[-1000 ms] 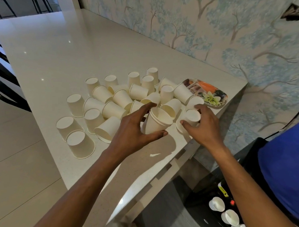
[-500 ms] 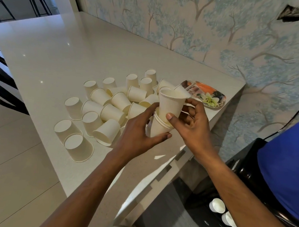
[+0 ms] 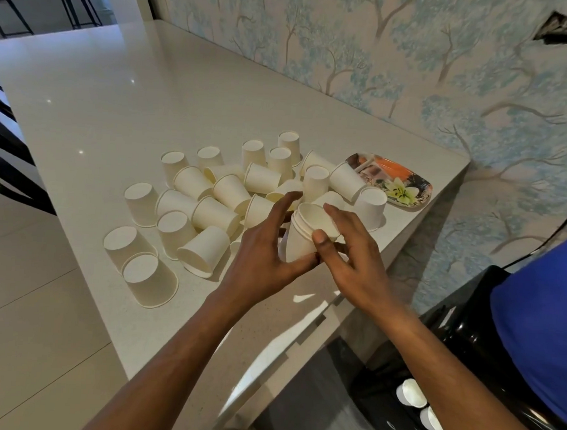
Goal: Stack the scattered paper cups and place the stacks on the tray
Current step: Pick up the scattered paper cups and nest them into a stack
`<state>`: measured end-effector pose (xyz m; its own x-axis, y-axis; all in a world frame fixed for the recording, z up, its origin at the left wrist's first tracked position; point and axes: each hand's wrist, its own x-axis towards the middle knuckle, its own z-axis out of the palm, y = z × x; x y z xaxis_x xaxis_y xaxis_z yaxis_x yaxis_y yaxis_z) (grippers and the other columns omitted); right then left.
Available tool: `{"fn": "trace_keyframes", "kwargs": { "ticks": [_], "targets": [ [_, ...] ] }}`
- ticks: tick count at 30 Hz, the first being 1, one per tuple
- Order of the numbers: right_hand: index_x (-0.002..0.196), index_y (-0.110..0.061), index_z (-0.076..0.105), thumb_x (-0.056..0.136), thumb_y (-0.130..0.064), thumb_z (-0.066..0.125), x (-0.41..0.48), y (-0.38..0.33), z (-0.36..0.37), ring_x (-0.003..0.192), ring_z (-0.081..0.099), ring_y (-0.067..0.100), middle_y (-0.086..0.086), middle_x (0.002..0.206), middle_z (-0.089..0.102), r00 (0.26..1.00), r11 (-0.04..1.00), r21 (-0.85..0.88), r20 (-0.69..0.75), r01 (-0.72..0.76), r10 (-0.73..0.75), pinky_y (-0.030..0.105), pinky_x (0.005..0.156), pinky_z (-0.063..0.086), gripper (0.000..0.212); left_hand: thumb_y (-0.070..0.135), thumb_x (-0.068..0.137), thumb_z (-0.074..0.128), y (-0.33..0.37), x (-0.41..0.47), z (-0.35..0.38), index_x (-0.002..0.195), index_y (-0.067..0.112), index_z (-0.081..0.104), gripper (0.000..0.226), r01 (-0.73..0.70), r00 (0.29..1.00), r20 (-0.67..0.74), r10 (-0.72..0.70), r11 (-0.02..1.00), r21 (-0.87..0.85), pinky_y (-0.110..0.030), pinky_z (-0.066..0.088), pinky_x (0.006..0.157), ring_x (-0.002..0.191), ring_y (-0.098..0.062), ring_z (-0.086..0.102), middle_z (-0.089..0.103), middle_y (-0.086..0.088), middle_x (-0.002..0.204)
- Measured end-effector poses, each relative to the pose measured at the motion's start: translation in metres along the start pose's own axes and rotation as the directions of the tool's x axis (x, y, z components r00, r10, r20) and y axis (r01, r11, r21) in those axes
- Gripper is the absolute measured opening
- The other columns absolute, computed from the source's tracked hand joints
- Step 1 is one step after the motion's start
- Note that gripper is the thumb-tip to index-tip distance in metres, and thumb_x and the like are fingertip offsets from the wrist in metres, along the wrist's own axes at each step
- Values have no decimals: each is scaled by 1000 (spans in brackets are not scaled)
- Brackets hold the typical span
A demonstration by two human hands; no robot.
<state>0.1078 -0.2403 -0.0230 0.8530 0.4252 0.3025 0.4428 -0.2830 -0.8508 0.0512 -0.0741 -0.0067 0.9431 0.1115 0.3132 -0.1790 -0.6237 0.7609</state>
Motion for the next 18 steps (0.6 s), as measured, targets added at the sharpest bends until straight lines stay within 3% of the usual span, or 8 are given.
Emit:
{"fn": "trace_keyframes", "kwargs": {
  "ticks": [4, 5, 7, 9, 12, 14, 18],
  "targets": [
    [146, -31, 47, 95, -78, 27, 3, 8, -9, 125, 51, -10, -23, 134, 51, 999, 998, 57, -13, -32, 33, 9, 94, 49, 72, 67, 70, 74, -4, 0, 3, 149, 27, 37, 96, -2, 1000, -18, 3, 999, 44, -36, 58, 95, 124, -12, 57, 57, 4, 141],
    [142, -28, 51, 98, -73, 30, 9, 11, -15, 120, 55, -6, -24, 129, 53, 996, 999, 34, -78, -33, 35, 10, 89, 51, 66, 69, 70, 73, -5, 0, 4, 149, 28, 38, 96, 8, 1000, -20, -7, 999, 47, -38, 58, 95, 125, -13, 57, 57, 5, 141],
    [134, -18, 56, 102, -54, 47, 25, 23, -32, 114, 59, 8, -12, 126, 56, 967, 992, -125, -256, -34, 0, 16, 81, 55, 49, 75, 68, 68, -6, 0, 4, 148, 29, 38, 97, 26, 999, -24, -26, 999, 36, -43, 57, 97, 125, -16, 58, 56, 5, 142],
    [135, -12, 54, 97, -38, 67, 45, 40, -48, 121, 54, 26, 7, 135, 54, 939, 947, -307, -342, -92, -20, 36, 88, 55, 48, 77, 67, 66, -6, -1, 4, 148, 28, 38, 99, 38, 999, -32, -38, 999, 22, -47, 56, 98, 126, -18, 58, 56, 5, 143],
    [147, -11, 43, 87, -42, 77, 69, 69, -62, 133, 43, 39, 16, 145, 47, 947, 849, -471, -307, -237, 94, 52, 102, 45, 76, 72, 68, 72, -6, -2, 6, 149, 28, 38, 97, 52, 998, -45, -51, 998, 24, -46, 56, 98, 126, -18, 59, 56, 5, 143],
    [153, -13, 34, 83, -53, 78, 77, 82, -61, 136, 39, 42, 16, 150, 43, 947, 790, -533, -266, -302, 182, 56, 103, 46, 92, 68, 69, 74, -6, -2, 8, 149, 29, 38, 96, 57, 997, -47, -56, 998, 34, -43, 56, 98, 125, -16, 59, 56, 5, 143],
    [156, -13, 29, 82, -52, 80, 82, 97, -53, 138, 39, 42, 14, 152, 47, 941, 775, -536, -243, -333, 236, 55, 99, 48, 98, 68, 69, 73, -6, -2, 11, 148, 30, 37, 96, 54, 998, -35, -52, 998, 40, -38, 54, 97, 124, -16, 59, 57, 5, 143]
  ]
}}
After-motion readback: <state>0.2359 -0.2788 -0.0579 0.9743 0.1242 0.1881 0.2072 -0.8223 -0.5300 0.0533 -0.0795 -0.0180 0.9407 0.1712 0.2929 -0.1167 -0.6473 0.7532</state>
